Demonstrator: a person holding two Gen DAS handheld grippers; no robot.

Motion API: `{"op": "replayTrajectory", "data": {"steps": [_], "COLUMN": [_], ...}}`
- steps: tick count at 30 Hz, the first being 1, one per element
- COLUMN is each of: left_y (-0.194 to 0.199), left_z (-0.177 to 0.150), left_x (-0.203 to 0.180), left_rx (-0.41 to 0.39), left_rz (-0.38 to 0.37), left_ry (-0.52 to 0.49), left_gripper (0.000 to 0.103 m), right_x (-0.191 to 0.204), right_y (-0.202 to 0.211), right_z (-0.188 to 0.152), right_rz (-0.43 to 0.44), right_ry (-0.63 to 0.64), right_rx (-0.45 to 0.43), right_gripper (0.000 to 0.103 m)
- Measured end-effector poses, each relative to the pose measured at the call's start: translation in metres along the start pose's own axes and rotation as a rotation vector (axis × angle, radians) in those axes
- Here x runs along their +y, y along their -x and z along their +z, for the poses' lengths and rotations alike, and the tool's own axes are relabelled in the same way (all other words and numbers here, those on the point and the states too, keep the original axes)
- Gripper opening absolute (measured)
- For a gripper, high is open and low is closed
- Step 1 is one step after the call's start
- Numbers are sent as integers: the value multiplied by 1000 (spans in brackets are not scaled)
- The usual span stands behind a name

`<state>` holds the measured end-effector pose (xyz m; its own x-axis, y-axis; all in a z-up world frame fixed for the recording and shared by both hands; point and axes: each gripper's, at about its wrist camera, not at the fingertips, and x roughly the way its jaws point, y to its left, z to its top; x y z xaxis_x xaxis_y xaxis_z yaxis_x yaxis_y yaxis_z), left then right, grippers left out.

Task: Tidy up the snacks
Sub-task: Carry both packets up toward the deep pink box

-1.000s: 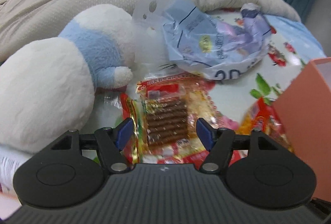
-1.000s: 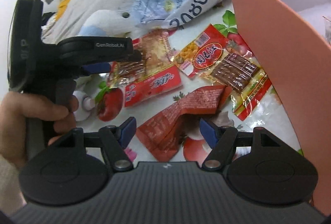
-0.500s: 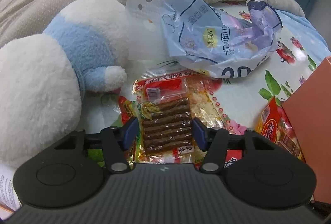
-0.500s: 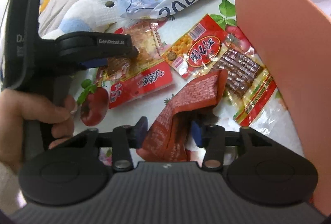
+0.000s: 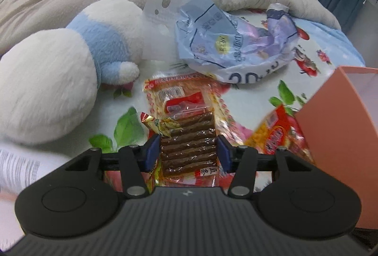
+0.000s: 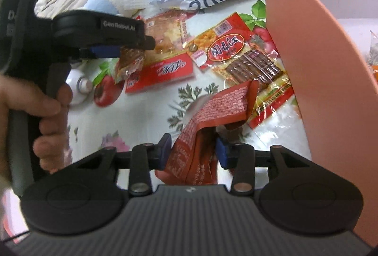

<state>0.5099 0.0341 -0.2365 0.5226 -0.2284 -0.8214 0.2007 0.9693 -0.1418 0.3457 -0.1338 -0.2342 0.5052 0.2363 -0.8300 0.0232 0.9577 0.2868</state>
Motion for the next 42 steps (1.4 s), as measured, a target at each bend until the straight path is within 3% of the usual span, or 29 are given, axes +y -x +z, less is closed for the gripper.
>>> {"op": "replayTrajectory", "data": {"steps": [10, 22, 31, 42], "left_y": [67, 196, 262, 319], "left_z": [-47, -153, -225, -256], "left_x": [-20, -53, -82, -114], "left_rx": [-57, -117, -154, -207], "left_rz": [-7, 45, 54, 38], "left_ry": [52, 66, 178, 208], "left_gripper": [57, 57, 57, 57], "right_x": [-2, -5, -15, -37], "right_y": [37, 125, 191, 252], "right_z": [-30, -100, -134, -161], "right_rz": [41, 95, 111, 108], "right_ry": [107, 200, 252, 251], "right_rx": [-78, -152, -200, -316], "right_gripper": [43, 43, 43, 43]}}
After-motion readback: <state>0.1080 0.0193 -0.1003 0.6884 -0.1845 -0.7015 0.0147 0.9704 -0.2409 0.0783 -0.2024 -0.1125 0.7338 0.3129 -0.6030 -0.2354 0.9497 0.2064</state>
